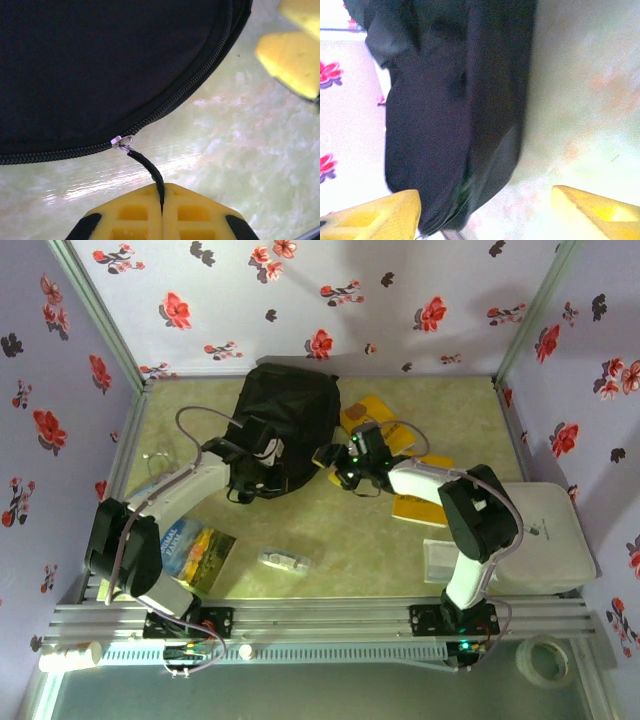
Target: Pack books, pencil case, and school supplies into a backpack
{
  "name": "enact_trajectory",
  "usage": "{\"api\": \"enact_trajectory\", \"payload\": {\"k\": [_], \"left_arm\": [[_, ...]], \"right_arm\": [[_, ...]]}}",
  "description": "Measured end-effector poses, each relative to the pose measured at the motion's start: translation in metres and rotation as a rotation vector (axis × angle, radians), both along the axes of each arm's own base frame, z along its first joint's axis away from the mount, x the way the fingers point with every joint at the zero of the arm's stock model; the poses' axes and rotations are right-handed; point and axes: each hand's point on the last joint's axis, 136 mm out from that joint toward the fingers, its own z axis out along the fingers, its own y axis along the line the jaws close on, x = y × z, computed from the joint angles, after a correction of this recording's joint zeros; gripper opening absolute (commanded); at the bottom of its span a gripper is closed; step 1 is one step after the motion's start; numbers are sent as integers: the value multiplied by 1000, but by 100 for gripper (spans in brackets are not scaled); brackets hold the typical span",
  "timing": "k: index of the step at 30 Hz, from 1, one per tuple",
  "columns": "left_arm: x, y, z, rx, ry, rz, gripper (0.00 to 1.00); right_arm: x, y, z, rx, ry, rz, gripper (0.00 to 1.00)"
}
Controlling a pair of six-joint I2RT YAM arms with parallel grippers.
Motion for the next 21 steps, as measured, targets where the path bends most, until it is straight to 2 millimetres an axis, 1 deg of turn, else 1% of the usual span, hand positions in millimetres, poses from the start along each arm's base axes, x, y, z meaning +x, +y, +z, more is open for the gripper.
{"api": "enact_trajectory", "payload": {"k": [1,3,5,7,9,11,12,14,17,21], "left_arm": [[-2,-3,-1,-4,3,-9,0],[-4,-8,-1,-11,7,-25,0],[-6,-13,-1,-19,7,-38,0],[-7,-18,0,-29,2,-49,0],[-7,-20,0,-34,-4,-55,0],[-6,-20,-1,-27,-9,-53,0],[-6,-17,-3,-14,-12,-46,0],[-5,-10,-7,19,-20,-29,0],[-8,8,-13,78,-24,8,0],[-9,38,-19,149,-28,78,0]], "right_arm": [[-7,9,1,10,8,13,73],[-15,21,1,26,21,27,73],[-15,27,-1,41,30,22,69],[-10,31,-8,45,44,10,58],[-5,35,-18,42,64,1,41],[-2,36,-27,30,80,-6,27],[-2,35,-32,18,84,-8,21],[-2,30,-37,-17,80,-14,15],[0,24,-41,-74,55,-11,11],[8,14,-43,-147,17,-6,9]]}}
